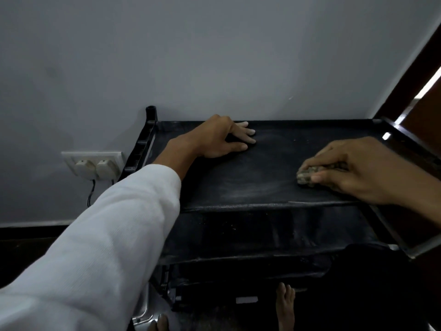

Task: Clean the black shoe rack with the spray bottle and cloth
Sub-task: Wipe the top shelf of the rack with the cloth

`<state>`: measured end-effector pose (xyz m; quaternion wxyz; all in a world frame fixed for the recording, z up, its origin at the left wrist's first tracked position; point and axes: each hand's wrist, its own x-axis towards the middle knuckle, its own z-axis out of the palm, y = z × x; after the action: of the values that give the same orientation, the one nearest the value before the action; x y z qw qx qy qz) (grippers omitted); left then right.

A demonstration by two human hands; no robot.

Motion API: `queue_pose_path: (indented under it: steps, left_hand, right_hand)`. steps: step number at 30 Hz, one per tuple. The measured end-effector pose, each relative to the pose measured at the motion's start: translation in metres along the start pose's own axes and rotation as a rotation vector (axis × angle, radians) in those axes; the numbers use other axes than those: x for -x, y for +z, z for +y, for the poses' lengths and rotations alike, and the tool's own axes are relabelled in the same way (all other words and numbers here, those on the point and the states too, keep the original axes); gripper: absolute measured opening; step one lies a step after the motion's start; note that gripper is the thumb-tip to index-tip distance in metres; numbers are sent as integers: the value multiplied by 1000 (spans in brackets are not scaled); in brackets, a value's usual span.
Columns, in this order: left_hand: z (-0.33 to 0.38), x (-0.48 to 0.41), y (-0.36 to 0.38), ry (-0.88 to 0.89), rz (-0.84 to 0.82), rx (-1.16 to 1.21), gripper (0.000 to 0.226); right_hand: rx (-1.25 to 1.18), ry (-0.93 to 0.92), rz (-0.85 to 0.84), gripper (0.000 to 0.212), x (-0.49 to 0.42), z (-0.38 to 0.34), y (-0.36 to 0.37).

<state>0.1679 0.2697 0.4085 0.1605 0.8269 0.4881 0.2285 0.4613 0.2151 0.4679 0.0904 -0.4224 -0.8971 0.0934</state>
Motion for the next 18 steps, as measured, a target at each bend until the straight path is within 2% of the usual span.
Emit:
queue_pose_path:
  steps: [4, 6, 8, 12, 15, 18]
  left_hand:
    - [17, -4, -8, -74, -88, -122, 33]
    - [37, -8, -13, -162, -154, -241, 33]
    - [63, -10, -11, -226, -137, -271, 32]
    - [113, 2, 27, -273, 0, -202, 37]
    - [130, 15, 56, -339, 16, -231, 42]
    - [130, 19, 62, -376, 84, -193, 44]
  right_hand:
    - [-134, 128, 278, 22, 17, 28, 1]
    - [-208, 167, 379, 21, 21, 35, 1]
    - [-249, 188, 450, 22, 24, 40, -1]
    - [-208, 198, 471, 29, 24, 45, -2]
    - [-124, 204, 448, 31, 20, 50, -4]
    - [-77, 189, 287, 31, 14, 50, -6]
